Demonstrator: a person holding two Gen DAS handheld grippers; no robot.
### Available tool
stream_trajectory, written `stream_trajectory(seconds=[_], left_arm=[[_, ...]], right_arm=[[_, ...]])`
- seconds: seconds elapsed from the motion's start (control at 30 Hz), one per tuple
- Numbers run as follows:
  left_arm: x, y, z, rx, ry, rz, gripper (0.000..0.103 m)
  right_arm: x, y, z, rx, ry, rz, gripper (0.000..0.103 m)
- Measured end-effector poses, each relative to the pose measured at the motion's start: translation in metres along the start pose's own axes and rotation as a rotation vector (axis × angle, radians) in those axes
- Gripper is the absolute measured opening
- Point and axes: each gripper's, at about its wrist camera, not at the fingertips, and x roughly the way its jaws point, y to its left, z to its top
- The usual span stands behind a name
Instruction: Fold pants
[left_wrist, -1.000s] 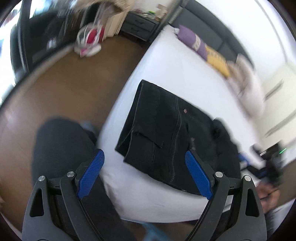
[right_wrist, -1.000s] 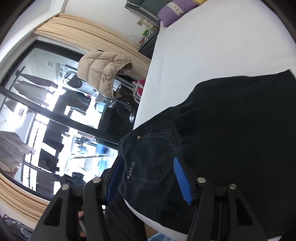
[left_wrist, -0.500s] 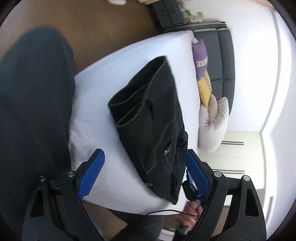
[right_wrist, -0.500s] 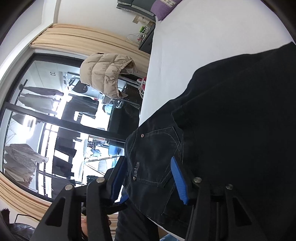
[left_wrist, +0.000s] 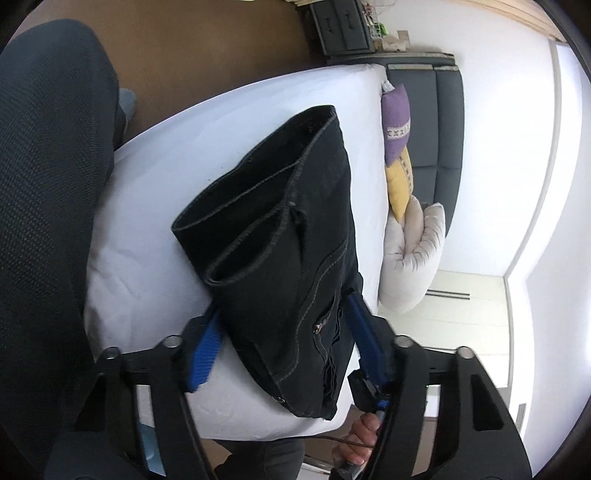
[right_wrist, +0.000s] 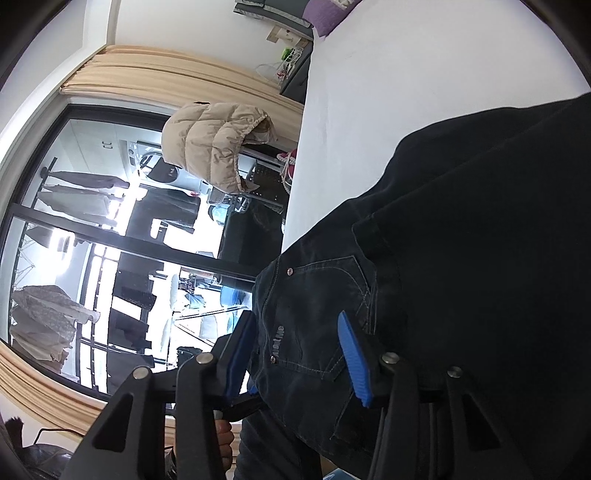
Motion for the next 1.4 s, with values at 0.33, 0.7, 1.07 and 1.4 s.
stream_trajectory(seconds=[0.33,0.7,1.07,1.4], left_arm=[[-0.002,-0.024,0.002,0.125,-0.024,0.038,0.019],[0.008,-0.121,-0.024,0.505,-0.101,0.102,0.015],[0.103,-0.245,-0.125,1.017,-0.021,0.167,0.013],[0.241,-0.244,-0.247,1.399,0.245,0.296,0.012]], right_arm=[[0.031,0.002,0.017,-0.031,0.136,-0.166,0.034],[0.059,-0.028,0.028,0.014,0.244,-0.333,0.000],[-0.009,-0.032,0.030,0.050,0.033,-0.097,0.072],[-0.104,-0.059,0.053,0.083,-0.065,0.085,0.099]])
